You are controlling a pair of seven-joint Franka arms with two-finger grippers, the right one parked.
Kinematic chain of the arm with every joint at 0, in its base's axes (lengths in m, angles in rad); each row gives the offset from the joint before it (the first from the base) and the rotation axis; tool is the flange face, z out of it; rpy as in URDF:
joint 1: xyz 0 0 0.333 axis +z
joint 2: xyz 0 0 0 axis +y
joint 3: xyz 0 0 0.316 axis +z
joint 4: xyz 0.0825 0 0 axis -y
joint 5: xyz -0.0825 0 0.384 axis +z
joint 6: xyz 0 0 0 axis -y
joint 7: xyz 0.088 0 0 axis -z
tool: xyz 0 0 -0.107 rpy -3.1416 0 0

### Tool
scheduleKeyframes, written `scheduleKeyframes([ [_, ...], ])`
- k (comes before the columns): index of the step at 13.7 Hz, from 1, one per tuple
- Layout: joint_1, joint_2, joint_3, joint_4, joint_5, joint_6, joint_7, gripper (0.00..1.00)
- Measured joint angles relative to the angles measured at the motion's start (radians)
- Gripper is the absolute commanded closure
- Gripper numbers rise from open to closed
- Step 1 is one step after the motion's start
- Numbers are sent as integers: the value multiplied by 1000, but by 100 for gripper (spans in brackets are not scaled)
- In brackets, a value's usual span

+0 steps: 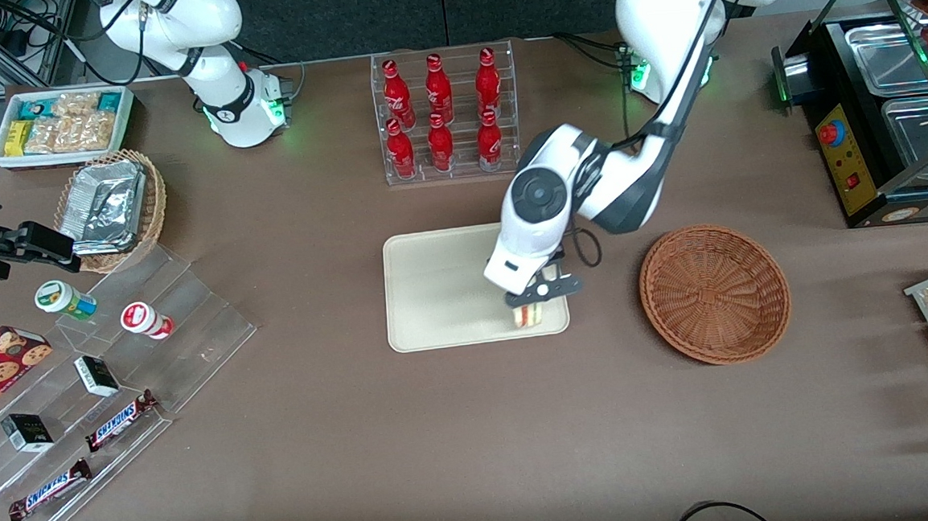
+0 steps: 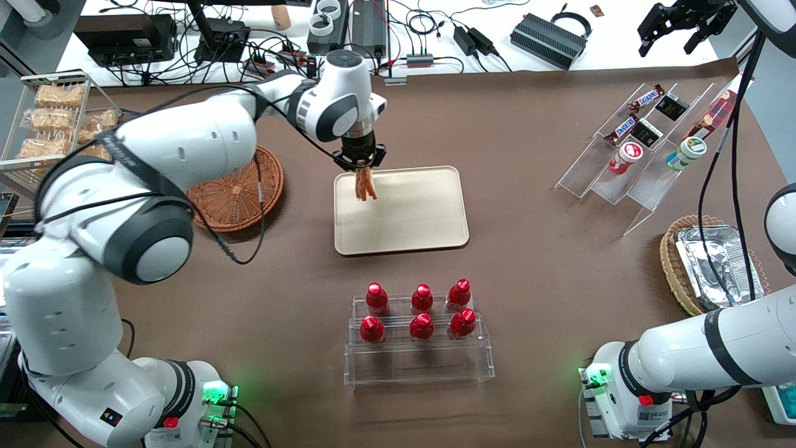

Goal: Place sandwich from basket to tray
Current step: 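Lift the sandwich and carry it over the cream tray, then lower the sandwich onto the tray and open the left gripper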

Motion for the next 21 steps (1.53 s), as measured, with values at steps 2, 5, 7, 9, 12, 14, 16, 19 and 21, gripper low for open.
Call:
scheduleKeyframes([
  [2, -14, 63, 0, 56, 0, 0, 12, 100],
  [5, -43, 123, -1, 95, 0, 0, 15, 100],
  [7, -52, 160, -8, 127, 0, 0, 15, 100],
  [9, -54, 181, -22, 148, 0, 0, 15, 100],
  [12, -66, 194, -28, 152, -1, 0, 8, 100],
  [14, -72, 197, -30, 152, -1, -2, 7, 100],
  [16, -80, 199, -31, 152, -1, -4, 6, 100],
  [19, -88, 200, -31, 152, -1, -8, -3, 100],
  [21, -94, 202, -31, 152, -1, -10, -7, 100],
])
